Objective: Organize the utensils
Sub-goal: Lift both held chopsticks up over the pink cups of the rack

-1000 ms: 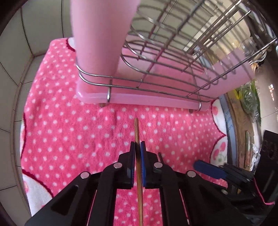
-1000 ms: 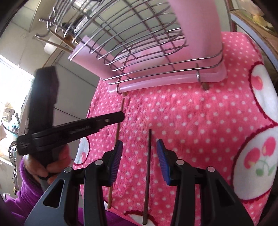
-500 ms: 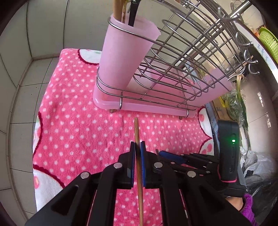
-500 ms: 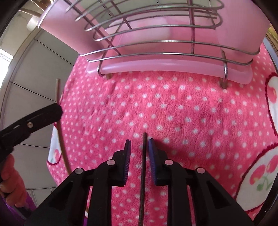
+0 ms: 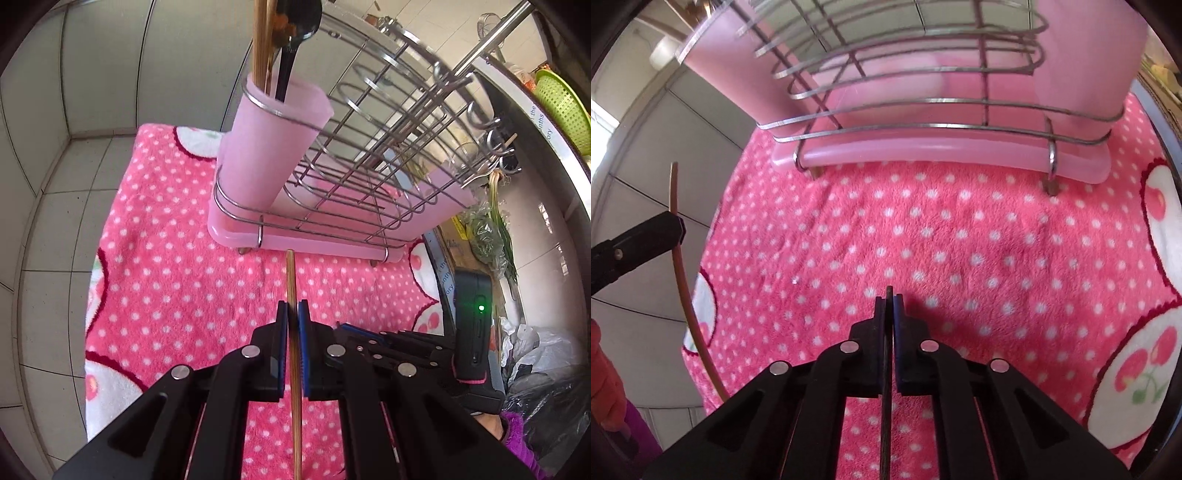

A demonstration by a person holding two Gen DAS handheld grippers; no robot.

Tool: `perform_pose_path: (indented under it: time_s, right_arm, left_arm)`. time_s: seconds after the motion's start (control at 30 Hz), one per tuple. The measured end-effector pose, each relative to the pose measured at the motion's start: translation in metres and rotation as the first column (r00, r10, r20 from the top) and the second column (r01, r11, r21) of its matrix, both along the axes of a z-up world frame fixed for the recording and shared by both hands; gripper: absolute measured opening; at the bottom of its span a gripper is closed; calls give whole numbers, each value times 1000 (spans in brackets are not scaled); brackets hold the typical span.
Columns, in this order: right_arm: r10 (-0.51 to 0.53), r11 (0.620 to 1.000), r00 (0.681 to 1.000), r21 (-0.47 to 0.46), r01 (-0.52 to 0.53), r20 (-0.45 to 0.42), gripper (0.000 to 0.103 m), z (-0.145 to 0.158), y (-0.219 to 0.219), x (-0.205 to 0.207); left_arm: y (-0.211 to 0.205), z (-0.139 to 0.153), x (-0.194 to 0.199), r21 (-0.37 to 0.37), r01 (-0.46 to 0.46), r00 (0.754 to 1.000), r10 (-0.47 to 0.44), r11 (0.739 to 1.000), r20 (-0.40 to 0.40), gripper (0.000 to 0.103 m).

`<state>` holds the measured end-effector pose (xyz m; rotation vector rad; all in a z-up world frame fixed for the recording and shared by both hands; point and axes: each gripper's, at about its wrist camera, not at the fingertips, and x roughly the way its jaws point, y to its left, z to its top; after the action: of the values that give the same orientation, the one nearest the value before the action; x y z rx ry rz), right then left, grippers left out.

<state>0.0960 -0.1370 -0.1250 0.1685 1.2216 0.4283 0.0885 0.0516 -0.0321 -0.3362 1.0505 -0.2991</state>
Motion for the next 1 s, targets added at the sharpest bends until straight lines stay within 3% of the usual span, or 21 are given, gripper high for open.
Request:
perform_pose_path:
  time_s: [0.2, 0.4, 0.57, 1.0]
  right_arm:
    - [-40, 996, 989, 79, 29, 145, 5, 40, -27, -20]
    - [-114, 987, 954, 138, 78, 277, 5, 77, -60, -45]
    - [-174, 976, 919, 182, 115, 354, 5, 101, -83, -55]
    - [-235, 968, 826, 197, 154, 512, 5, 162, -109, -68]
  left_arm:
    - [13, 25, -18, -27, -37, 993, 39, 999, 109, 5]
    - [19, 50, -34, -37, -67, 972, 73, 997, 221, 5]
    - [22, 68, -42, -54, -88, 950, 100, 995, 295, 5]
    - [30, 113, -58, -81, -129, 889, 152, 988, 432, 5]
